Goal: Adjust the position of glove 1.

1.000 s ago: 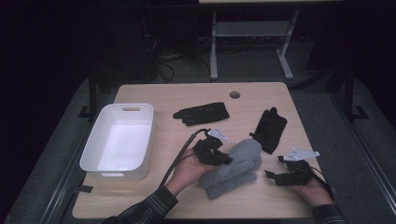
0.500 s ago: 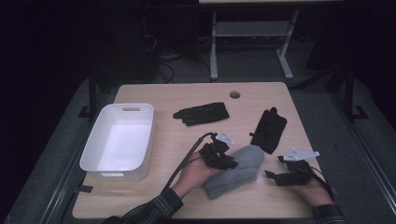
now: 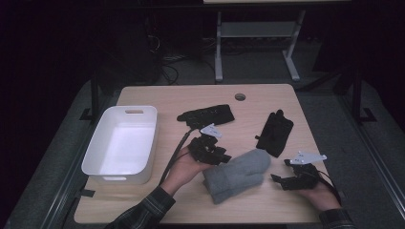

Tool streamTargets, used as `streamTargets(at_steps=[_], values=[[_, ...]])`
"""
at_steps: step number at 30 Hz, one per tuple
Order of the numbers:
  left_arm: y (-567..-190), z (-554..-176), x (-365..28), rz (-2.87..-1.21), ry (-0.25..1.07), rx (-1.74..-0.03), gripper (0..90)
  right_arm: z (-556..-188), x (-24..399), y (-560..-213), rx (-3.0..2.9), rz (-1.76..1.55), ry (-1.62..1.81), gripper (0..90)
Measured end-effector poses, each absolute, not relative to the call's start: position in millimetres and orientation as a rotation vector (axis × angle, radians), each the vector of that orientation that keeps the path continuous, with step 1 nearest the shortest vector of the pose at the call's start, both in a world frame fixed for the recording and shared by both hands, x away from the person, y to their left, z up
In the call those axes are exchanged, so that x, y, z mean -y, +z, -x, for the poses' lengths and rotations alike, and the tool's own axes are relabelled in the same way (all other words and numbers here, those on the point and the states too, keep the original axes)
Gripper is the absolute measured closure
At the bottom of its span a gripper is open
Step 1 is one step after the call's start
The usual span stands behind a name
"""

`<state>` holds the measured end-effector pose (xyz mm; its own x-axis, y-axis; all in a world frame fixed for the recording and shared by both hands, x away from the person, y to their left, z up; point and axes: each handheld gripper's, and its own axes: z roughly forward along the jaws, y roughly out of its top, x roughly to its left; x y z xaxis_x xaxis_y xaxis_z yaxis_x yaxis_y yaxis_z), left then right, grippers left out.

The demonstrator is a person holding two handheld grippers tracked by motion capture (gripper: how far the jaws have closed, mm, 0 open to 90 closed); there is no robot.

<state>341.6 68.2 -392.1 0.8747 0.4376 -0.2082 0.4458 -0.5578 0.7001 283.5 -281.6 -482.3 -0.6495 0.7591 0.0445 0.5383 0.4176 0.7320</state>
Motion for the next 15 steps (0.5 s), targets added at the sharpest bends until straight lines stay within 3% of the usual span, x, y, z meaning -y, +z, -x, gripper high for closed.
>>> streamTargets(at_steps=[3,8,10,14,15], values=[[-393.9,-340.9,-81.0,-2.242,0.004,-0.638,69.3,-283.5,281.5,-482.3,-2.382,-1.125,1.068,17.9],[-406.4,-337.8,-96.1,-2.278,-0.031,-0.648,87.0,-283.2,281.7,-481.7,-2.383,-1.127,1.057,18.2],[-411.9,-336.6,-99.8,-2.290,-0.037,-0.652,88.9,-283.0,281.8,-481.6,-2.383,-1.126,1.055,18.6],[-421.7,-333.8,-107.6,-2.299,-0.054,-0.683,89.1,-279.4,282.9,-475.8,-2.386,-1.131,1.031,30.5],[-422.7,-333.2,-109.5,-2.301,-0.059,-0.687,89.1,-277.4,283.2,-472.6,-2.392,-1.126,1.030,39.8]])
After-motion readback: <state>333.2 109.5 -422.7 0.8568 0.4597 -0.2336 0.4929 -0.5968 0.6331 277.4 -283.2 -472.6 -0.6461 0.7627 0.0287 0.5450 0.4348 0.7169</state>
